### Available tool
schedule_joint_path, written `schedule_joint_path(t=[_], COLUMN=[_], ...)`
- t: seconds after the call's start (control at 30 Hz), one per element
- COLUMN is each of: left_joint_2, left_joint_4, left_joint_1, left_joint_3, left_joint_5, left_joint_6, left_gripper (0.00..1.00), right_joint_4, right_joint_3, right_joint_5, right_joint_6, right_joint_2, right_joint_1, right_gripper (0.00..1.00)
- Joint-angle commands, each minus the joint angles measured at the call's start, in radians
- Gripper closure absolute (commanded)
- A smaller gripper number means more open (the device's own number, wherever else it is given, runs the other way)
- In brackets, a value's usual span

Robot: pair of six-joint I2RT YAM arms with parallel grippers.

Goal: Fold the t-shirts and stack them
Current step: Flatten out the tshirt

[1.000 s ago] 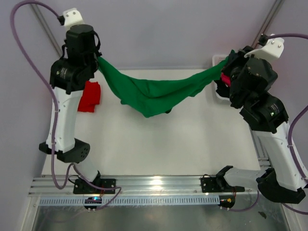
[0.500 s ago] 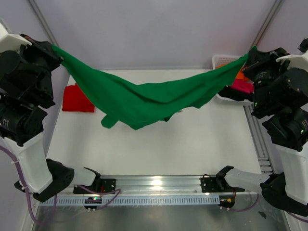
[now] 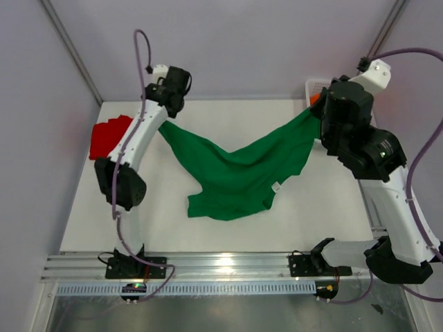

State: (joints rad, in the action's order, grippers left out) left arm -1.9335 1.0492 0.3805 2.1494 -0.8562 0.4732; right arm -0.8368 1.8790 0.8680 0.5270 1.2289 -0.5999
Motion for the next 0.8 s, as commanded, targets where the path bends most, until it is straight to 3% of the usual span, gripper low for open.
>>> schedule_joint_path(t=[0.0, 0.2, 0.37, 0.4, 0.43, 0.5, 0.53, 0.6, 0.77], left_joint_2=[-0.092, -0.176, -0.272, -0.288, -0.307, -0.308, -0.302, -0.259, -0.197], left_joint_4=[0.161, 0.094, 0.103, 0.123, 0.127, 0.132, 0.127, 0.074, 0.026], left_joint_1=[-0.032, -0.057, -0.092, -0.1, -0.112, -0.118, -0.118, -0.118, -0.118], left_joint_3=[0.009, -0.023, 0.091, 0.11, 0.127, 0.136, 0.129, 0.064, -0.043], left_joint_5=[-0.047, 0.026, 0.023, 0.032, 0.054, 0.062, 0.083, 0.109, 0.144], left_joint_6=[0.128, 0.159, 0.157, 0.16, 0.157, 0.151, 0.153, 0.139, 0.131], left_gripper=[1.0, 1.0, 1.0, 1.0, 1.0, 0.96, 0.87, 0.46, 0.31], right_joint_4=[-0.033, 0.037, 0.119, 0.16, 0.183, 0.194, 0.193, 0.217, 0.268], right_joint_3=[-0.001, -0.122, -0.274, -0.303, -0.357, -0.394, -0.427, -0.467, -0.601], right_joint_5=[0.023, -0.023, -0.072, -0.086, -0.107, -0.152, -0.153, -0.159, -0.167], right_joint_6=[0.054, 0.053, 0.015, 0.002, -0.013, -0.001, 0.014, 0.016, -0.001], right_joint_2=[0.021, 0.014, 0.035, 0.037, 0.041, 0.055, 0.058, 0.055, 0.014], right_joint_1=[0.008, 0.011, 0.014, 0.014, 0.014, 0.014, 0.014, 0.014, 0.014], right_gripper=[0.96, 0.96, 0.97, 0.92, 0.79, 0.43, 0.38, 0.36, 0.35])
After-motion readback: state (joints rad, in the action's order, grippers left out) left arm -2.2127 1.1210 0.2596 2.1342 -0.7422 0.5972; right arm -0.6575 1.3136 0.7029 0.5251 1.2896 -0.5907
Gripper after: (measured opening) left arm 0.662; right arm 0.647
